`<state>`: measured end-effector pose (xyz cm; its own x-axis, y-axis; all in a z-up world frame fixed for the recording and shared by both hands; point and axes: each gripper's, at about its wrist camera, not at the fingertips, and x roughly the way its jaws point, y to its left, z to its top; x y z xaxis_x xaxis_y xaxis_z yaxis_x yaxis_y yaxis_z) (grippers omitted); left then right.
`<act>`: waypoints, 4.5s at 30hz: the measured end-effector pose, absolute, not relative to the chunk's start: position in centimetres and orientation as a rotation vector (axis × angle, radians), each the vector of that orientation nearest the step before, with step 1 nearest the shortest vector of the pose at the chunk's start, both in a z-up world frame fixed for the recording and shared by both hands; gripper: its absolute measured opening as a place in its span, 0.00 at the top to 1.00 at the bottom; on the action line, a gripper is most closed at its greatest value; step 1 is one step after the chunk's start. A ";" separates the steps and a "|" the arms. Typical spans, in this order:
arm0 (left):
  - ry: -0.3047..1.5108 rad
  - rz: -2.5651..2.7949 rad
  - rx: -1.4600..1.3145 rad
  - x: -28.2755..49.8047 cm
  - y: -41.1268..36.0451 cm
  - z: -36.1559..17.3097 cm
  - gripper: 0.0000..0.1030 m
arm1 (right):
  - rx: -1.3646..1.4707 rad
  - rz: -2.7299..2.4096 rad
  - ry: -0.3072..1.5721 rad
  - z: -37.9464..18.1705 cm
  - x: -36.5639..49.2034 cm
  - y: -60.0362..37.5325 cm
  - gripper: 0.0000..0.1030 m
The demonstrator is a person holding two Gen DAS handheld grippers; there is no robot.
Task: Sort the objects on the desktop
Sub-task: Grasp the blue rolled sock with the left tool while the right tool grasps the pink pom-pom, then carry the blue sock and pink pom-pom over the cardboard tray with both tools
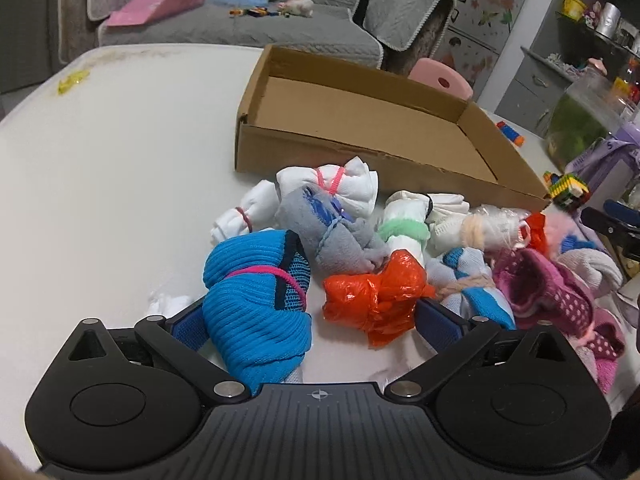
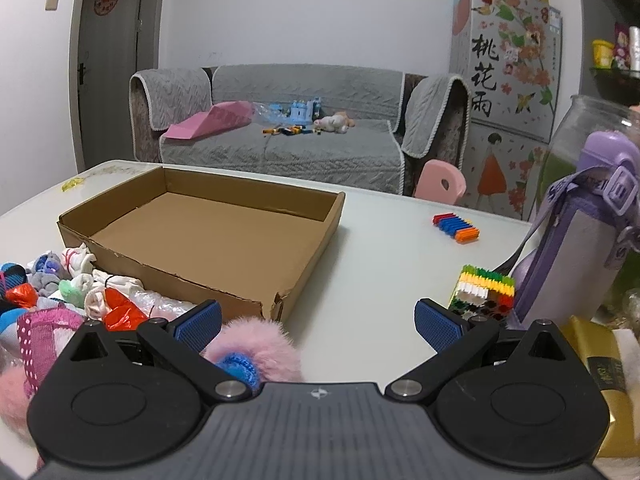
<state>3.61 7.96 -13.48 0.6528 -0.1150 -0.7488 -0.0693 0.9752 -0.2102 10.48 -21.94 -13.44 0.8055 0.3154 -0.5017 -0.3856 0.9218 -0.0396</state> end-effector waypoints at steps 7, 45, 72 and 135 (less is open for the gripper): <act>0.849 0.026 -0.143 2.8 7.6 -14.1 0.00 | -0.123 0.363 0.558 -14.0 11.2 -21.2 0.00; 0.720 0.106 0.031 1.1 5.3 -14.0 0.38 | 0.095 0.462 0.719 -14.2 11.5 -22.8 0.70; 0.546 0.031 0.012 3.9 3.8 -7.0 0.37 | 0.105 0.487 0.720 -14.1 14.0 -21.7 0.73; 0.728 -0.032 0.062 27.9 6.3 -8.5 0.37 | 0.059 0.621 0.672 -9.0 28.4 -13.2 0.69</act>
